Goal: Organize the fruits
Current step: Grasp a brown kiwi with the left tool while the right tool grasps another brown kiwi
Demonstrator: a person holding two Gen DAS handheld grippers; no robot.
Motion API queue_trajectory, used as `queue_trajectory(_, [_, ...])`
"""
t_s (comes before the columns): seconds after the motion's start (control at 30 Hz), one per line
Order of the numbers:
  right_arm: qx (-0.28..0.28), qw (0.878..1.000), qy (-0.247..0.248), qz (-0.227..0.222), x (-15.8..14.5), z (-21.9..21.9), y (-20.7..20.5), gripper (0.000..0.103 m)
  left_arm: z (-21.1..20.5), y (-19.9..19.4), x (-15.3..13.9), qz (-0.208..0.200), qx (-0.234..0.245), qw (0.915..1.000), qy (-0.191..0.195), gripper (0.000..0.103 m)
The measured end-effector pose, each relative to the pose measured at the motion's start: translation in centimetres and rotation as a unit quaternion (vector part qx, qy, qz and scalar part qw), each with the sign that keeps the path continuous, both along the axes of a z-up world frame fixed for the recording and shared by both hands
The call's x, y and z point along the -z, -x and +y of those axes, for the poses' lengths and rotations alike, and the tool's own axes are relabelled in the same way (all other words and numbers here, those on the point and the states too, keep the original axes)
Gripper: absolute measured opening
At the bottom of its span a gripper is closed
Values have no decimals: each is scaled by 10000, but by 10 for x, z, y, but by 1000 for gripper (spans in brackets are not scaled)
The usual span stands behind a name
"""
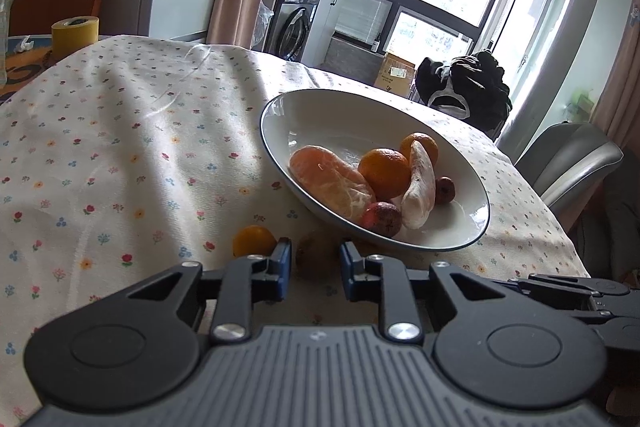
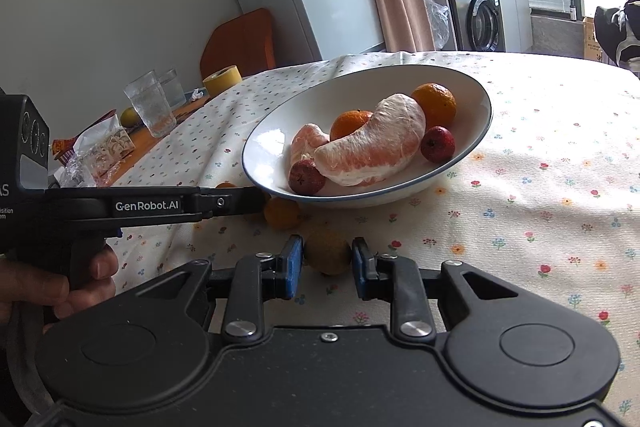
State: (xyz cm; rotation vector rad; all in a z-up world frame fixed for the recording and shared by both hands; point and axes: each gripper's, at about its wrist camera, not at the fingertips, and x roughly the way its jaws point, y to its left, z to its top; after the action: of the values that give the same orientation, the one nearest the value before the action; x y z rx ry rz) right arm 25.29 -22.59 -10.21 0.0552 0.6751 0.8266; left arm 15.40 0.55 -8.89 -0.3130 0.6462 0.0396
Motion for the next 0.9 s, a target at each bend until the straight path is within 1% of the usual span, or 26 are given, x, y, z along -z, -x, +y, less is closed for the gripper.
queue_trajectory(0.17, [0,10000,28,4,0,1,0,25,-1,-3,0,12,9,10000,-12,24])
queue_trajectory(0.27, [-14,10000,42,-30,-3,3,2,25,-1,-5,3,83,69,9999,106,24])
queue_trajectory(0.43, [19,9999,58,-82,-8,2,5,25,-4,1,3,54,68,9999,77,22])
queue_trajectory(0.9, [53,9994,-13,-347,-27,-2,22,25,-2,31,-22,-236,62,9997,49,22])
